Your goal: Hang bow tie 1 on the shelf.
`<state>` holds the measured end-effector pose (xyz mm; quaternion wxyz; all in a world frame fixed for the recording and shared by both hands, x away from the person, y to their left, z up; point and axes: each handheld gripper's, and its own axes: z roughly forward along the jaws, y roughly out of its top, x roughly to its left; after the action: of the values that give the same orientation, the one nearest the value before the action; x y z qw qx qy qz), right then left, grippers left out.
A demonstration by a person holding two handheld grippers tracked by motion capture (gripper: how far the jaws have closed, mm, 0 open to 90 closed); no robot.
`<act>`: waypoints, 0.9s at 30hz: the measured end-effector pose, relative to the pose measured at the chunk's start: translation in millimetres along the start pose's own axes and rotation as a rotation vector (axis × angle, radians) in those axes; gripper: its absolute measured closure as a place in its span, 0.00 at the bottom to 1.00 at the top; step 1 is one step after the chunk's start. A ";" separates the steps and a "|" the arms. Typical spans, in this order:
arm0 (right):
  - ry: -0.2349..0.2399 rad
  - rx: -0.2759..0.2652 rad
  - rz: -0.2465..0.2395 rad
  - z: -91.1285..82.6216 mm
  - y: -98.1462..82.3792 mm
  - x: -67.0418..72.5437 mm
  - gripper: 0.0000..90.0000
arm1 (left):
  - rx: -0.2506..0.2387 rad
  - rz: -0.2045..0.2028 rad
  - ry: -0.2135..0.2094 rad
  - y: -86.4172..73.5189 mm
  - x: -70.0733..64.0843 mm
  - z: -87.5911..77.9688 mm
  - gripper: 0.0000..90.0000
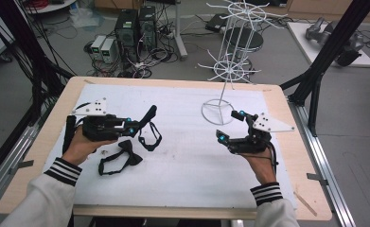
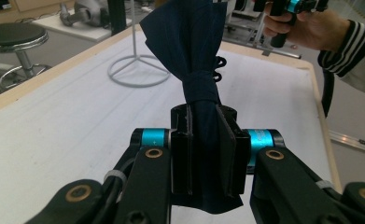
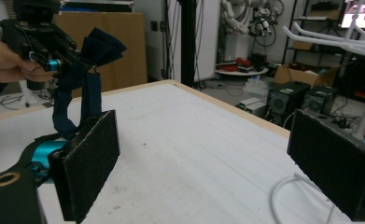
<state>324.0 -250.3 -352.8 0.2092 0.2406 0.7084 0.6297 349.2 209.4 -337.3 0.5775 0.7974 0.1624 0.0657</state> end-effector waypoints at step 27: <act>0.245 0.122 -0.095 53.6 52.6 14.5 0.10 | -0.048 0.052 -0.115 24.4 -12.5 43.1 0.85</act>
<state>348.7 -194.3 -306.8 0.1357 0.1406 0.7760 0.5998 354.5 159.6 -327.3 0.6031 0.7896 0.1064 0.0387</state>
